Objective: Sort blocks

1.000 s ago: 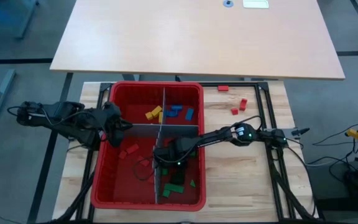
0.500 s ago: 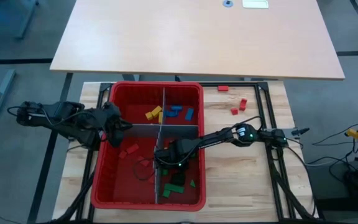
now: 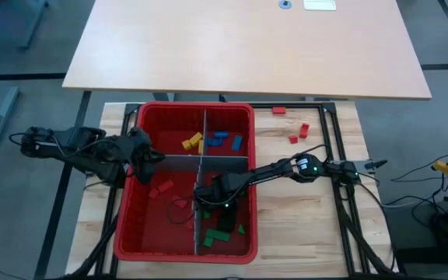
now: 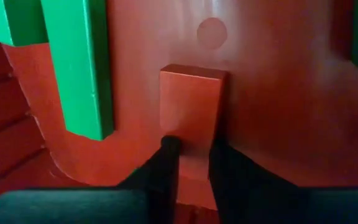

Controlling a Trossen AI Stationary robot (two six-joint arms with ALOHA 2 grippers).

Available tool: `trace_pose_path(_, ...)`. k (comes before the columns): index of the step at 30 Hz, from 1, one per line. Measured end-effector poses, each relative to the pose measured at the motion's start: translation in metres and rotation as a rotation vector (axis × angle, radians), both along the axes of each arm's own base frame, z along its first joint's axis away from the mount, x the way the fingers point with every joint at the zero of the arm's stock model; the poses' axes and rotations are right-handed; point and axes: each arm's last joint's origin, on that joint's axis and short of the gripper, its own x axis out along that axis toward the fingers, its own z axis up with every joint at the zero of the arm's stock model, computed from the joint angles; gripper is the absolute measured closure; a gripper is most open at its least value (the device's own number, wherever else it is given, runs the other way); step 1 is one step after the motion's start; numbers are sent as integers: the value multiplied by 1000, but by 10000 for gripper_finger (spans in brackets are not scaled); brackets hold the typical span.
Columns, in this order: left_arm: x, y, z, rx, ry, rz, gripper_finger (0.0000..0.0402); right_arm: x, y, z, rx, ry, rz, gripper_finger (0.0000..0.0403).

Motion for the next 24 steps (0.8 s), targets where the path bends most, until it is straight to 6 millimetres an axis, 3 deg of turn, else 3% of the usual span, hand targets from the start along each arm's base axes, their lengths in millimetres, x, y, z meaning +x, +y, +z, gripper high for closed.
trace_pose_path(6,0,0,0,0,0,0,377,0,0,3,15,-2,-2,382)
trace_pose_path(10,0,0,0,0,0,0,377,2,0,11,12,-18,-3,375)
trace_pose_path(18,0,0,0,0,0,0,377,14,-6,31,-8,-89,-45,273)
trace_pose_path(24,0,0,0,0,0,0,377,11,-4,29,-9,-64,-47,214)
